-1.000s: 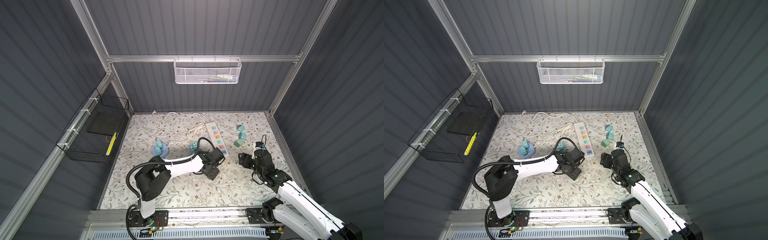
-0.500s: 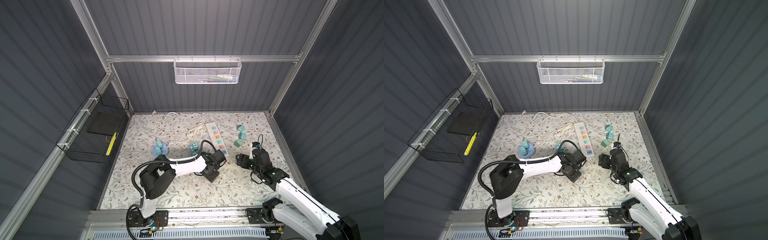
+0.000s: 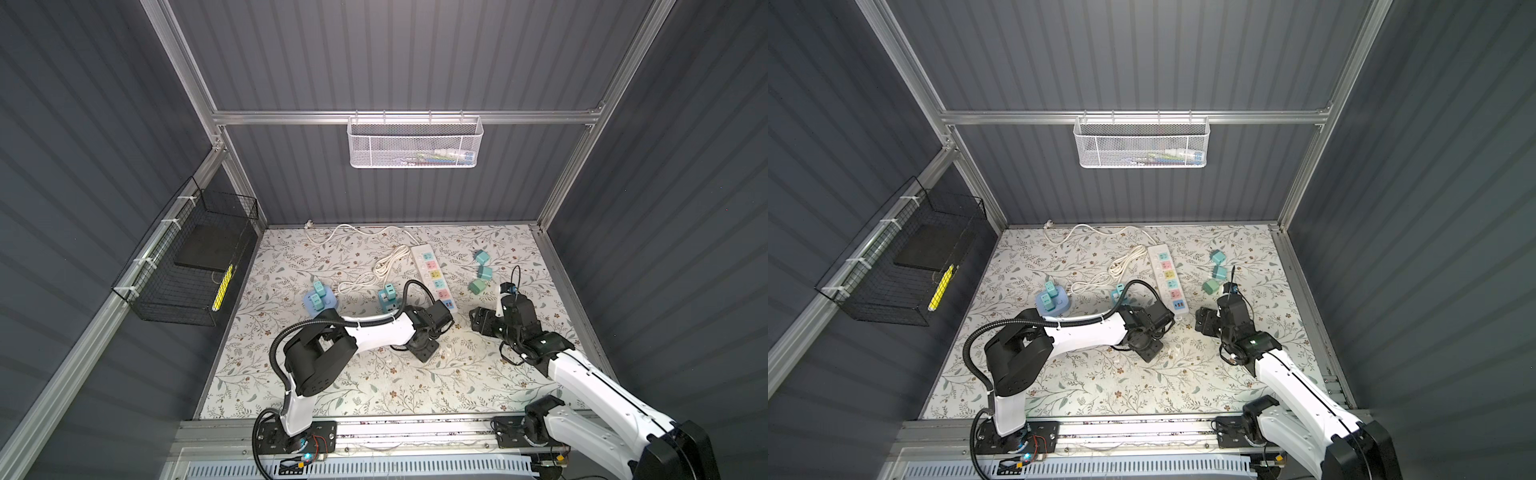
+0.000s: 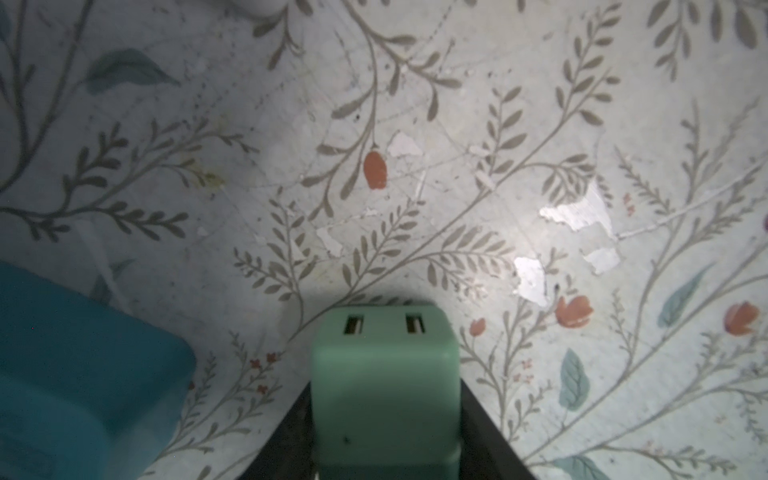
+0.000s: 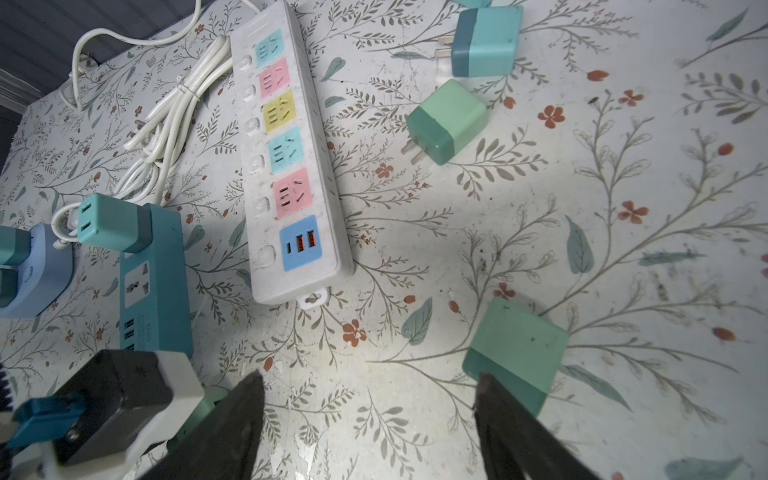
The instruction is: Insert the plug
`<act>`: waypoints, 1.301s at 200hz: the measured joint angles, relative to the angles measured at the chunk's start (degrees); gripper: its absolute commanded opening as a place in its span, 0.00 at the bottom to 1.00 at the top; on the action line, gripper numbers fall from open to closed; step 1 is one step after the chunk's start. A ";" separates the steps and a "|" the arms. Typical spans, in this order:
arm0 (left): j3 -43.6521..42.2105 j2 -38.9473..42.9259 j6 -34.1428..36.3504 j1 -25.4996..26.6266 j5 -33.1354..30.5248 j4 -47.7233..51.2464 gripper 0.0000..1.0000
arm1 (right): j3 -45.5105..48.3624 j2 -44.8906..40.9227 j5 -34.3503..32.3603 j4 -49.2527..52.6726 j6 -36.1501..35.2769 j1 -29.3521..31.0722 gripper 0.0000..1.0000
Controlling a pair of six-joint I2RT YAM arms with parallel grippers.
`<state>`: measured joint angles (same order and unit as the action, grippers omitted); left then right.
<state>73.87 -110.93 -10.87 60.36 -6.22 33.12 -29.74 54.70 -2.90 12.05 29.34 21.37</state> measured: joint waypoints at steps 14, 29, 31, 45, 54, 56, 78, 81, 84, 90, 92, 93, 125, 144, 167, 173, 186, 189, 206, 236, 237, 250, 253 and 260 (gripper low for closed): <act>-0.33 0.00 -0.02 0.00 -0.37 -0.48 0.48 | -0.26 0.11 0.15 0.00 -0.07 0.00 0.79; -0.37 0.00 -0.02 0.00 -0.50 -0.94 0.44 | -0.28 0.07 0.22 0.02 -0.11 0.00 0.79; -0.39 0.00 -0.07 0.00 -0.52 -1.05 0.43 | -0.28 0.07 0.22 0.04 -0.11 0.00 0.79; -0.48 0.02 0.00 0.00 -0.72 -1.46 0.32 | -0.28 -0.09 0.22 0.24 -0.11 0.00 0.79; -0.63 0.02 -0.07 0.00 -0.85 -1.99 0.28 | -0.28 -0.24 0.26 0.46 -0.11 0.00 0.78; -0.74 0.07 -0.04 0.00 -0.87 -2.21 0.27 | -0.28 -0.28 0.28 0.50 -0.11 0.00 0.78; -3.43 1.84 0.00 0.00 -1.31 -4.98 0.22 | -0.28 -0.98 0.90 1.70 -0.09 0.00 0.75; -4.04 2.16 0.00 0.00 -1.40 -5.44 0.22 | -0.31 -1.09 1.14 1.86 -0.09 0.00 0.74; -4.72 2.73 0.07 0.00 -1.49 -5.92 0.22 | -0.31 -1.27 1.33 1.99 -0.11 0.00 0.73; -6.45 4.04 0.24 0.00 -1.64 -7.19 0.23 | -0.33 -1.68 1.95 2.36 -0.24 0.00 0.72; -7.13 4.59 0.28 0.00 -1.70 -7.63 0.23 | -0.33 -1.77 1.95 2.47 -0.28 0.00 0.71; -7.34 4.74 0.31 0.00 -1.73 -7.85 0.23 | -0.35 -1.84 2.25 2.58 -0.24 0.00 0.71; -21.51 18.67 1.73 0.00 -1.77 -22.16 0.22 | -2.38 -1.68 8.96 3.63 -1.40 0.22 0.55; -30.53 27.63 2.69 0.00 -2.25 -33.97 0.21 | -4.68 -0.44 15.69 3.48 -1.38 0.68 0.53; -35.63 32.63 4.42 0.00 -2.89 -42.93 0.21 | -6.05 1.09 26.08 1.14 -1.29 1.11 0.56; -36.11 33.27 4.94 0.00 -3.02 -44.35 0.22 | -6.43 1.77 28.41 0.46 -1.27 1.36 0.58; -36.44 34.07 6.01 0.00 -3.02 -46.56 0.21 | -7.48 3.58 32.15 -0.57 -1.33 2.47 0.62; -36.44 34.18 6.16 0.00 -2.99 -46.93 0.21 | -7.78 3.98 32.74 -0.63 -1.49 2.84 0.62; -36.44 34.45 7.52 0.00 -2.95 -48.35 0.21 | -9.79 6.60 35.26 -1.57 -1.62 5.86 0.61; -36.44 34.45 9.05 0.00 -2.71 -48.41 0.20 | -13.84 11.82 37.94 -2.93 -2.36 10.43 0.57; -36.44 34.45 9.07 0.00 -2.69 -48.43 0.20 | -13.92 11.98 37.97 -2.95 -2.43 10.49 0.57; -36.44 34.51 9.33 0.00 -2.58 -48.43 0.20 | -15.13 14.03 38.07 -3.06 -2.78 11.54 0.57; -36.44 34.56 9.38 0.00 -2.58 -48.41 0.20 | -15.34 14.43 38.10 -3.06 -2.84 11.72 0.57; -36.44 34.73 9.42 0.00 -2.58 -48.41 0.20 | -15.74 15.28 38.03 -3.06 -2.91 12.07 0.57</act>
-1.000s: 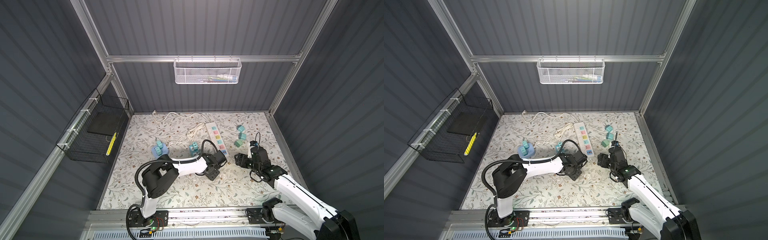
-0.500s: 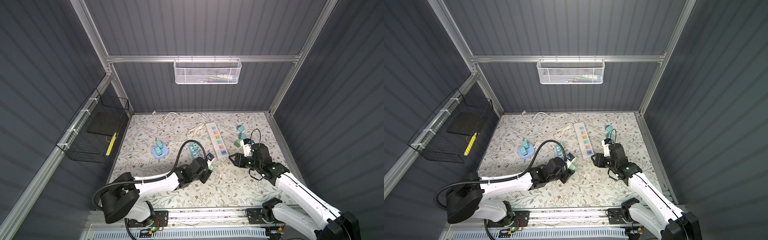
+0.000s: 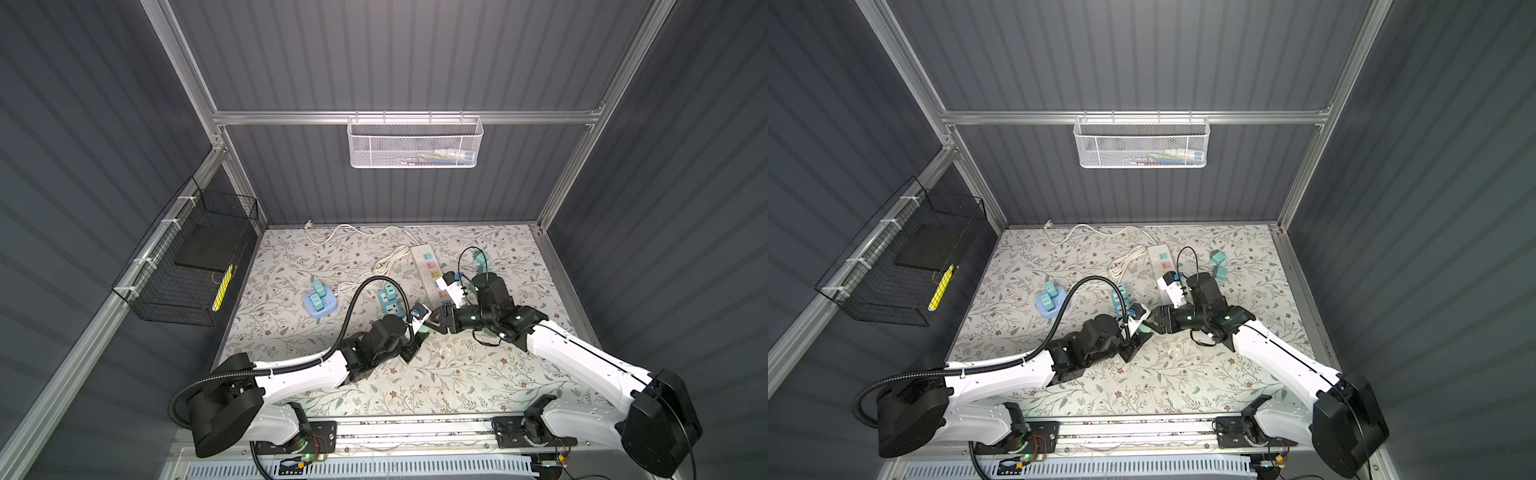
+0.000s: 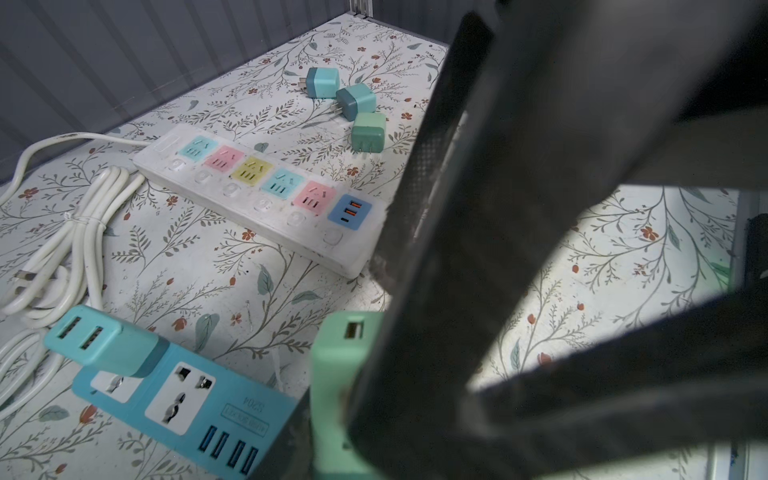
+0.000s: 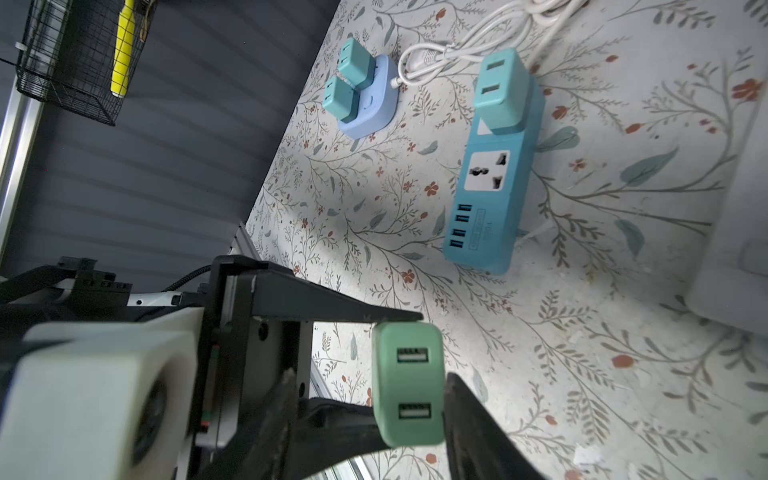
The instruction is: Insert the plug
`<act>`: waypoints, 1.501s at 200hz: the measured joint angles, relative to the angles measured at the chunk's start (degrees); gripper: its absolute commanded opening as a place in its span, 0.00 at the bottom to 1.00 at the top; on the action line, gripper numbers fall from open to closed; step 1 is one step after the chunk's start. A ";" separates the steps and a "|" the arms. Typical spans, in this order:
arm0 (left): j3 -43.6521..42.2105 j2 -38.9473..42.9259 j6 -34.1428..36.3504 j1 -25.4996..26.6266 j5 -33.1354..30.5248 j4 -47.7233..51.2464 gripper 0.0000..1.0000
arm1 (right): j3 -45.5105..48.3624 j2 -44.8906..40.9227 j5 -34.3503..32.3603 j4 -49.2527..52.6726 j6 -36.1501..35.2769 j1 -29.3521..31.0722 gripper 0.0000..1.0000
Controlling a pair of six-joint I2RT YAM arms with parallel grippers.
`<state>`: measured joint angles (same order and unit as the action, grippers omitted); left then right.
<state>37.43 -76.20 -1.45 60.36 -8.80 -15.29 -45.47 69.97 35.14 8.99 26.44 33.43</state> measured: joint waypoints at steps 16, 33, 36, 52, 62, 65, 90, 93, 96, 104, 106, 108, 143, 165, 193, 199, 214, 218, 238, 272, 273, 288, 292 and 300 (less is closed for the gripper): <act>0.00 0.85 0.00 0.00 0.00 -0.07 0.20 | -0.39 1.20 -0.63 0.00 -0.13 0.57 0.55; 0.00 2.14 0.00 0.00 -0.02 -0.26 0.20 | -0.63 2.16 -1.25 0.24 -0.39 1.11 0.53; 0.00 2.40 0.00 0.00 -0.02 -0.26 0.20 | -0.66 2.32 -1.40 0.28 -0.44 1.18 0.52; 0.00 3.32 0.00 0.00 -0.02 -0.15 0.21 | -1.05 3.10 -1.62 0.68 -1.01 1.57 0.44; -0.02 3.37 0.02 0.00 -0.04 0.04 0.23 | -1.46 3.39 -1.51 0.70 -0.87 1.97 0.38; -0.02 3.34 0.02 0.00 -0.02 0.09 0.24 | -1.60 3.41 -1.64 0.79 -1.29 2.12 0.36; -0.07 3.34 0.31 0.00 -0.22 0.59 0.37 | -1.90 3.54 -1.92 0.81 -1.16 3.13 0.25; -0.07 3.34 0.33 0.00 -0.33 0.59 0.43 | -1.90 3.52 -2.01 0.74 -1.11 3.17 0.24; -0.07 3.34 0.31 0.00 -0.31 0.59 0.47 | -1.90 3.52 -2.10 0.74 -1.01 3.21 0.24; -0.04 3.34 0.37 0.00 -0.57 0.66 0.62 | -1.92 3.52 -2.34 0.52 -0.98 3.39 0.22; -0.07 3.34 0.35 0.00 -0.70 0.66 0.64 | -1.92 3.52 -2.43 0.46 -0.94 3.43 0.21; -0.07 3.34 0.33 0.00 -0.87 0.66 0.66 | -1.92 3.52 -2.64 0.42 -0.90 3.50 0.21; -1.60 6.62 -3.17 0.07 -7.93 1.07 0.82 | -2.10 3.56 -9.09 -0.90 -0.74 5.27 0.18; -7.32 15.96 -9.55 0.15 -18.08 1.20 0.92 | -2.40 4.94 -17.55 -4.31 -1.25 7.34 0.18; -12.98 28.17 -21.90 0.13 -33.42 6.10 1.00 | -3.87 12.00 -26.77 -10.99 -2.05 10.25 0.18; -13.40 29.81 -24.61 0.04 -36.06 7.93 1.00 | -4.24 13.90 -28.13 -12.44 -2.12 10.60 0.18; -13.88 33.09 -30.71 -0.07 -41.97 12.85 1.00 | -5.29 18.58 -30.73 -15.76 -2.34 11.17 0.18; -14.01 33.83 -32.13 -0.07 -43.23 14.08 1.00 | -5.55 19.87 -31.50 -16.76 -2.47 11.26 0.18; -15.02 37.05 -37.40 -0.09 -47.60 18.99 1.00 | -7.58 25.14 -34.01 -19.21 -2.93 11.65 0.17; -16.46 39.89 -41.29 -0.13 -50.60 23.50 1.00 | -11.63 31.56 -37.18 -21.90 -3.65 12.24 0.16; -16.46 39.91 -41.31 -0.13 -50.62 23.50 1.00 | -11.69 31.65 -37.20 -21.92 -3.65 12.26 0.16; -16.50 40.11 -41.72 -0.17 -51.15 24.22 1.00 | -13.11 33.51 -38.40 -22.12 -3.80 12.52 0.16; -16.50 40.11 -41.72 -0.17 -51.32 24.35 1.00 | -13.44 33.90 -38.71 -22.12 -3.76 12.61 0.16; -16.50 40.09 -41.72 -0.17 -51.54 24.55 1.00 | -14.01 34.71 -39.47 -22.12 -3.76 12.76 0.16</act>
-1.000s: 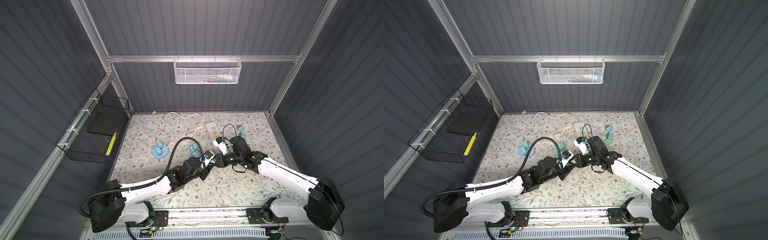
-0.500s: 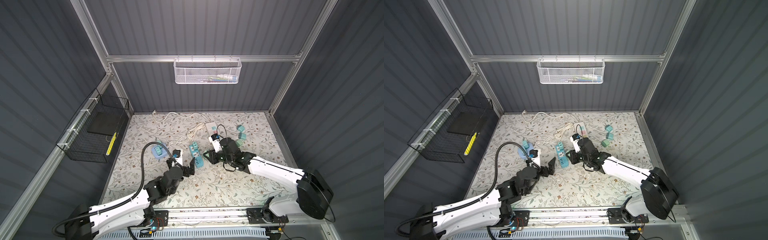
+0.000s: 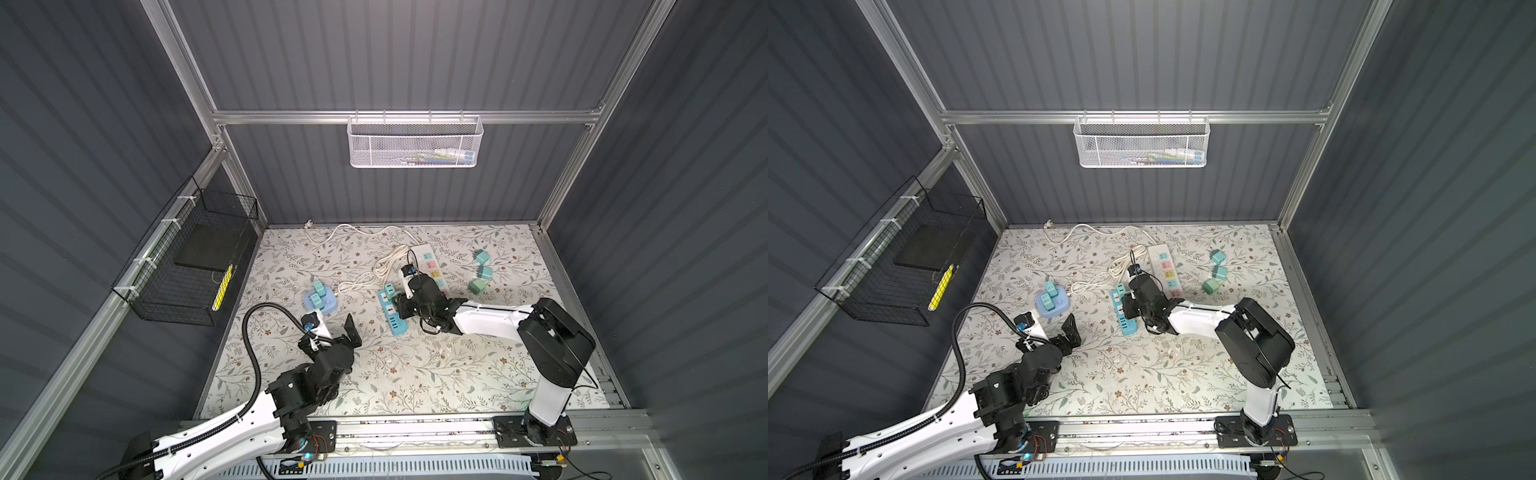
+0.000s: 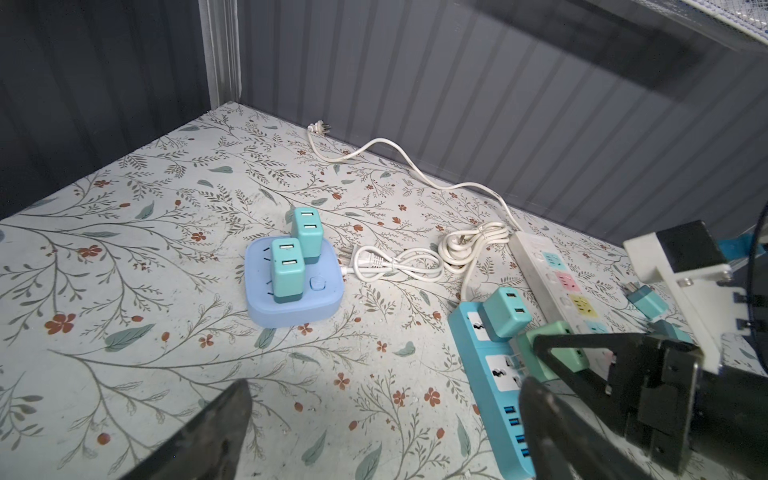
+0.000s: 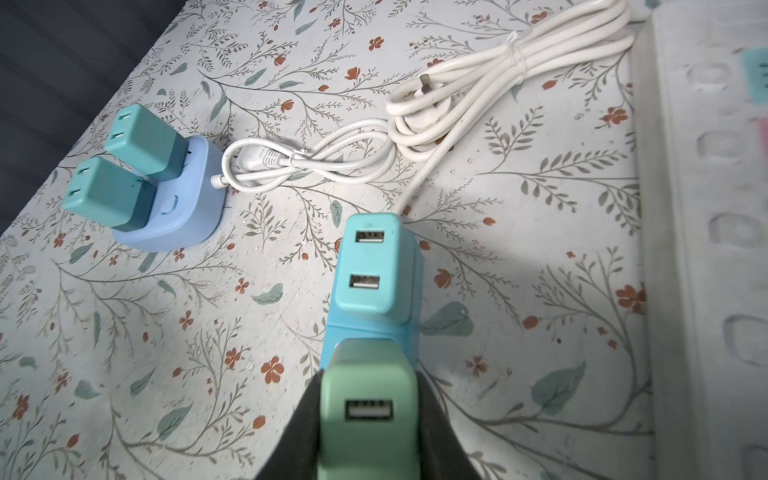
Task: Insert the plug
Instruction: 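Align the green cube's prongs above the teal strip's outlet with the right gripper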
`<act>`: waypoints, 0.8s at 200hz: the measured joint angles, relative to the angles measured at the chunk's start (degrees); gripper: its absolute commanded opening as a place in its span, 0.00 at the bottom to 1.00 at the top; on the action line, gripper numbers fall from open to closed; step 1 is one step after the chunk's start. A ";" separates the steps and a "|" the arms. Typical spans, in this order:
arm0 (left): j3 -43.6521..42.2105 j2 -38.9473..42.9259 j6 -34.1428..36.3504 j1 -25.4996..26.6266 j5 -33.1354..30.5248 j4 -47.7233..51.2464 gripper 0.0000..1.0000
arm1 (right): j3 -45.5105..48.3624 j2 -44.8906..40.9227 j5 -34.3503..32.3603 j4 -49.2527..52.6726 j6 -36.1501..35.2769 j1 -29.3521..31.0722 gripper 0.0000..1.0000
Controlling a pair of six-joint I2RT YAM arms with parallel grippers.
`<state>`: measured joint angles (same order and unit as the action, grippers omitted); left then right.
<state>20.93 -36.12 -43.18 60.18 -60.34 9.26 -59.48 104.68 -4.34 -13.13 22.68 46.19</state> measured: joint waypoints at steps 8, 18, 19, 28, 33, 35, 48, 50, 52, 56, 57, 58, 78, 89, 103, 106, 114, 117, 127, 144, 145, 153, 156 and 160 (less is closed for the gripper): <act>0.00 0.02 0.02 0.00 -0.17 0.20 1.00 | -0.28 0.50 -0.59 0.24 0.02 0.17 0.16; 0.00 0.02 0.07 0.00 -0.33 0.22 1.00 | -0.42 0.83 -1.42 0.68 0.09 0.50 0.15; 0.00 0.02 0.07 0.00 -0.35 0.22 1.00 | -0.42 0.83 -1.49 0.72 0.11 0.52 0.15; 0.00 0.02 0.09 -0.02 -0.39 0.22 1.00 | -0.46 0.83 -2.36 0.85 0.24 0.92 0.16; 0.00 0.02 0.11 -0.09 -0.39 0.22 1.00 | -0.46 0.83 -2.89 0.94 0.28 1.16 0.16; 0.00 0.02 0.11 -0.15 -0.42 0.22 1.00 | -0.46 0.83 -3.06 0.94 0.33 1.25 0.16; 0.00 0.02 0.33 -0.17 -0.61 0.22 1.00 | -0.44 0.83 -4.15 1.03 0.70 1.73 0.16; 0.00 0.02 0.37 -0.20 -0.66 0.22 1.00 | -0.46 0.83 -4.28 1.03 0.72 1.77 0.16; 0.00 0.02 0.44 -0.24 -0.70 0.22 1.00 | -0.46 0.83 -4.44 1.05 0.74 1.86 0.16; 0.00 0.00 0.50 -0.26 -0.79 0.22 1.00 | -0.44 0.83 -4.72 1.09 0.92 1.92 0.16; 0.00 0.00 0.50 -0.26 -0.79 0.20 1.00 | -0.46 0.83 -4.79 1.09 0.96 1.97 0.16; 0.00 0.00 0.50 -0.26 -0.79 0.22 1.00 | -0.46 0.83 -4.85 1.11 0.96 1.99 0.16; 0.00 -0.24 0.50 -0.26 -1.14 0.22 1.00 | -0.46 0.76 -5.88 1.42 1.84 2.29 0.16; 0.00 -0.55 0.48 -0.26 -1.18 0.28 1.00 | -0.46 0.61 -6.25 1.73 2.29 2.34 0.16; 0.00 -0.92 0.48 -0.26 -1.18 0.68 1.00 | -0.46 0.46 -6.45 2.29 2.58 2.34 0.16; 0.00 -0.92 0.48 -0.26 -1.18 0.76 1.00 | -0.46 0.37 -6.49 2.49 2.58 2.34 0.16; 0.00 -1.03 0.48 -0.26 -1.18 1.01 1.00 | -0.55 0.28 -6.54 3.06 2.60 2.34 0.16; 0.00 -1.03 0.48 -0.26 -1.18 1.05 1.00 | -0.55 0.28 -6.51 3.30 2.58 2.34 0.16; 0.02 -1.03 0.48 -0.26 -1.18 1.14 1.00 | -0.74 0.28 -6.60 4.20 2.56 2.34 0.17; 0.02 -1.03 0.48 -0.26 -1.18 1.22 1.00 | -1.36 0.37 -6.58 5.55 2.47 2.34 0.16; 0.02 -1.03 0.48 -0.26 -1.18 1.25 1.00 | -1.42 0.39 -6.58 5.62 2.47 2.34 0.17; 0.02 -1.03 0.48 -0.26 -1.18 1.27 1.00 | -1.70 0.57 -6.56 6.05 2.43 2.34 0.17; 0.02 -1.03 0.48 -0.26 -1.18 1.27 1.00 | -1.77 0.66 -6.56 6.10 2.40 2.34 0.17; 0.02 -1.03 0.48 -0.26 -1.18 1.29 1.00 | -1.86 0.76 -6.56 6.23 2.40 2.34 0.17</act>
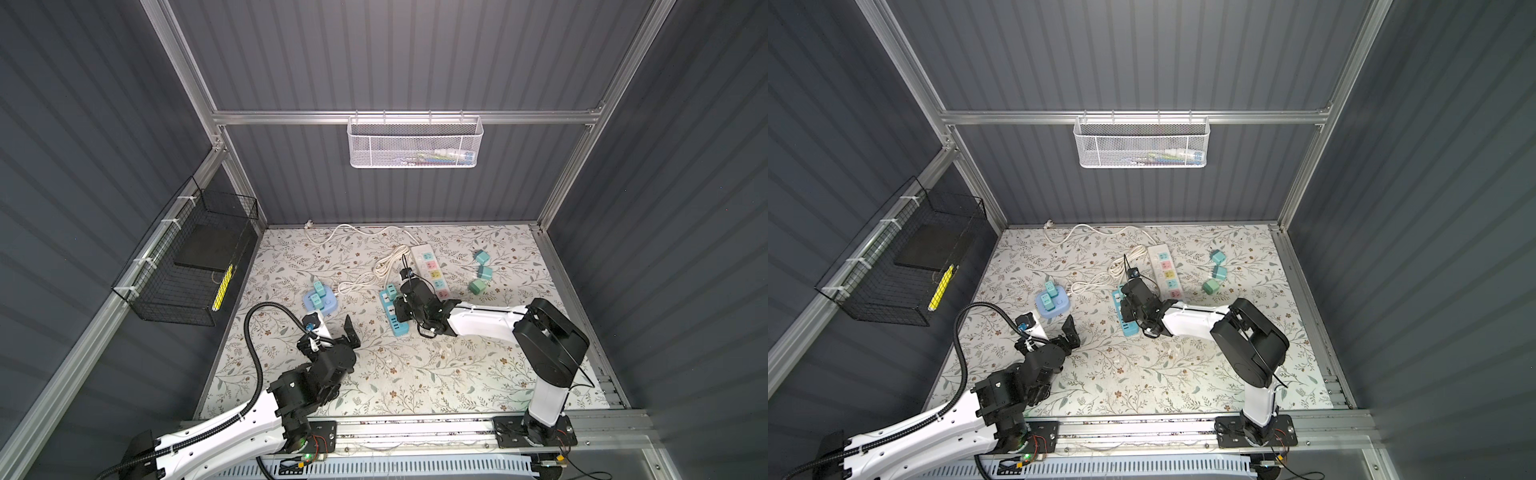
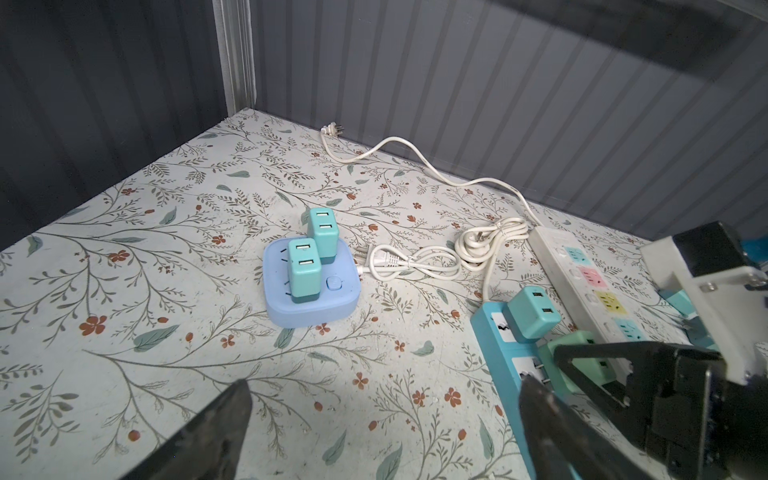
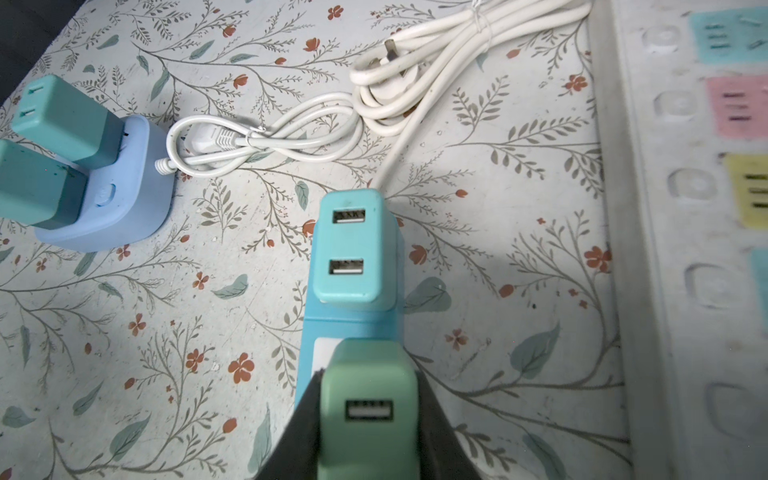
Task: Insert the plug
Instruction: 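Align the green cube's prongs above the teal strip's outlet with the right gripper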
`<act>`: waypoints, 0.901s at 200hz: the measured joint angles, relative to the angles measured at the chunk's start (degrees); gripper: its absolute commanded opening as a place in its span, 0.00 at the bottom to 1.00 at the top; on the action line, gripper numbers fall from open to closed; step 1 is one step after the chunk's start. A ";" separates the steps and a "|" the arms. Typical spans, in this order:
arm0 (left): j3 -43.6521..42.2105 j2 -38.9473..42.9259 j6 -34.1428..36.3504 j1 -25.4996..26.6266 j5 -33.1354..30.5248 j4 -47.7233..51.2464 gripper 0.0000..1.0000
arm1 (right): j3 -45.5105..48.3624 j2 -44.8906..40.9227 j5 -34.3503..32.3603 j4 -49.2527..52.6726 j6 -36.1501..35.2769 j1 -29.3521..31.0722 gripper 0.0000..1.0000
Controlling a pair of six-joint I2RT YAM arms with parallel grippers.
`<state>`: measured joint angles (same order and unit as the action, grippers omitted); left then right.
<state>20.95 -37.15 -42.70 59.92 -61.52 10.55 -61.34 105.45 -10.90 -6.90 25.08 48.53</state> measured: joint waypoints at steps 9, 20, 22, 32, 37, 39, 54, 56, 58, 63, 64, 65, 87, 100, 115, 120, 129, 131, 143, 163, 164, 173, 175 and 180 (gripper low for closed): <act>0.00 0.00 0.00 0.00 0.00 0.02 1.00 | -0.15 0.22 -0.02 0.11 0.02 0.00 0.17; 0.00 0.02 0.00 0.00 0.00 0.20 1.00 | -0.35 0.28 -0.26 0.44 0.02 0.00 0.17; 0.00 0.02 0.00 0.00 0.00 0.22 1.00 | -0.42 0.28 -0.31 0.59 0.02 0.00 0.17; 0.00 0.02 0.00 0.00 0.00 0.24 1.00 | -0.94 0.52 -0.90 1.40 -0.07 0.17 0.17; 0.00 0.02 0.00 0.00 0.00 0.24 1.00 | -1.36 0.79 -1.27 1.92 -0.11 0.28 0.17; 0.00 0.02 0.00 0.00 0.00 0.24 1.00 | -1.53 0.94 -1.49 2.21 -0.24 0.35 0.17; 0.00 0.02 0.02 0.00 -0.02 0.22 1.00 | -3.02 2.01 -3.10 3.30 -1.16 0.98 0.17; 0.00 0.02 0.02 0.00 -0.02 0.24 1.00 | -3.32 2.19 -3.41 3.56 -1.22 1.11 0.17; 0.00 0.02 0.02 0.00 -0.02 0.22 1.00 | -3.52 2.32 -3.63 3.67 -1.36 1.18 0.17; 0.00 0.02 0.02 0.00 -0.02 0.22 1.00 | -4.20 2.73 -4.26 4.20 -1.70 1.49 0.17; 0.00 0.02 0.02 0.00 -0.02 0.22 1.00 | -4.28 2.78 -4.39 4.28 -1.75 1.51 0.17; 0.00 0.02 0.02 0.00 -0.02 0.22 1.00 | -4.46 2.91 -4.57 4.37 -1.84 1.57 0.17; 0.00 0.02 0.02 -0.02 -0.04 0.22 1.00 | -6.25 4.15 -6.88 5.95 -2.73 2.40 0.17; 0.00 0.02 0.04 0.00 -0.02 0.22 1.00 | -7.10 4.72 -7.63 6.93 -3.06 2.64 0.18; 0.00 0.17 0.02 -0.02 -0.02 0.24 1.00 | -8.07 5.42 -7.98 8.09 -3.28 2.73 0.18; 0.00 0.24 0.02 -0.02 -0.04 0.26 1.00 | -8.26 5.66 -8.07 8.24 -3.28 2.75 0.18; 0.00 0.44 0.02 -0.02 -0.04 0.26 1.00 | -8.61 5.79 -8.20 8.74 -3.28 2.80 0.18; 0.00 0.48 0.02 -0.02 -0.02 0.28 1.00 | -8.70 5.86 -8.20 8.85 -3.26 2.80 0.18; 0.00 0.85 0.02 -0.02 -0.04 0.46 1.00 | -9.33 6.25 -8.17 9.64 -3.23 2.80 0.18; 0.00 1.33 0.02 -0.02 -0.04 0.87 1.00 | -10.14 6.99 -8.00 10.12 -2.95 2.78 0.19; 0.00 1.33 0.02 -0.02 -0.04 0.90 1.00 | -10.16 7.02 -8.00 10.12 -2.93 2.78 0.19; 0.00 1.55 0.00 -0.02 -0.04 1.14 1.00 | -10.54 7.28 -8.00 10.29 -2.80 2.73 0.19; 0.00 1.57 0.02 -0.02 -0.04 1.22 1.00 | -10.60 7.32 -8.00 10.32 -2.78 2.73 0.19; 0.00 1.66 0.00 -0.02 -0.04 1.36 1.00 | -10.73 7.43 -8.02 10.40 -2.73 2.73 0.19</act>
<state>20.95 -35.48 -42.70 59.90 -61.56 11.90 -72.07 112.88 -18.92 3.51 22.35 51.27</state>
